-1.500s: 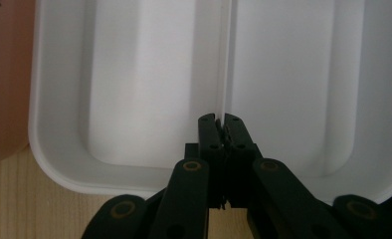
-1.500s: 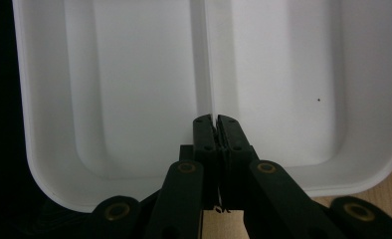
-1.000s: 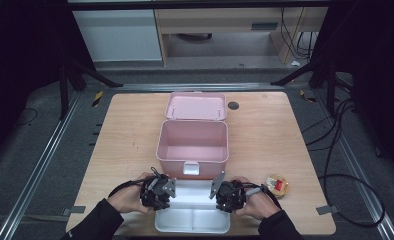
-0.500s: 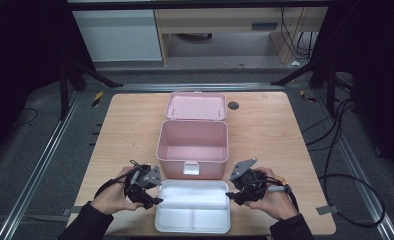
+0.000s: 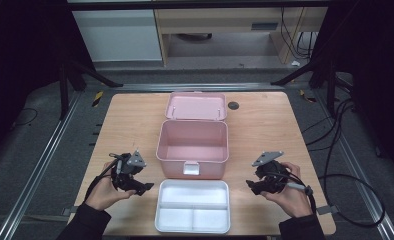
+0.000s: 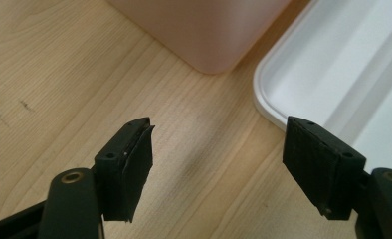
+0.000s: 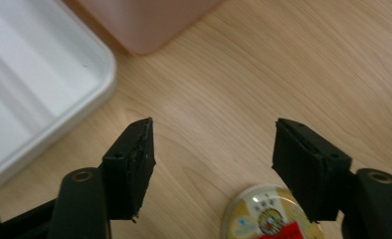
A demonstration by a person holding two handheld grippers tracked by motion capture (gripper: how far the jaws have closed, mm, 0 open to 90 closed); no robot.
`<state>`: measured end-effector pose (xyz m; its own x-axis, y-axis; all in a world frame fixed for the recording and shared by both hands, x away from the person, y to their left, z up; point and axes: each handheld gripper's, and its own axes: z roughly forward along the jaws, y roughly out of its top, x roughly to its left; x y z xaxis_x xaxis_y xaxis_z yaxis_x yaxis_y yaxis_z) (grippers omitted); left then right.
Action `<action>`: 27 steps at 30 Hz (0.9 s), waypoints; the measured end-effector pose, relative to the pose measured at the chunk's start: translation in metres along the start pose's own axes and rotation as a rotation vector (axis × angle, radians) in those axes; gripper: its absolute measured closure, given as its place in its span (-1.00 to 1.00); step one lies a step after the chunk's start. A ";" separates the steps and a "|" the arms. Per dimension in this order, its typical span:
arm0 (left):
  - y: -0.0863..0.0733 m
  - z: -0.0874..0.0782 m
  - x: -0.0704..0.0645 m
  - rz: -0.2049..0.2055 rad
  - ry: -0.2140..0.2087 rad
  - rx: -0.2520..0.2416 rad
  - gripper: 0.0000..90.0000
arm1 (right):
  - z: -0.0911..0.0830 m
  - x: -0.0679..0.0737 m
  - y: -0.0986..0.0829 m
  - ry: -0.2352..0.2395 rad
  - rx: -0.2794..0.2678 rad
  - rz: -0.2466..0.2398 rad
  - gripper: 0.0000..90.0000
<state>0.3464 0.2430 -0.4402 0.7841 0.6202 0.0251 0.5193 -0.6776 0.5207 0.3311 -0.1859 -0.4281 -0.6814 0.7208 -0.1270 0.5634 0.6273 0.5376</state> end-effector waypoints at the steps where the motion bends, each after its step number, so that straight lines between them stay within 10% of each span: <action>1: -0.001 0.000 0.002 -0.006 0.003 0.000 -0.39 | 0.000 -0.003 -0.002 -0.016 0.007 0.013 -0.30; 10: -0.005 0.003 0.009 -0.031 0.043 0.005 -0.41 | 0.005 -0.031 -0.031 -0.050 0.087 0.157 -0.40; 27: -0.007 0.004 0.011 -0.037 0.041 0.017 -0.42 | 0.020 -0.046 -0.059 -0.032 0.230 0.229 -0.62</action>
<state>0.3529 0.2524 -0.4472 0.7501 0.6601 0.0412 0.5534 -0.6606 0.5073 0.3388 -0.2501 -0.4708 -0.5118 0.8575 -0.0532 0.7936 0.4956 0.3530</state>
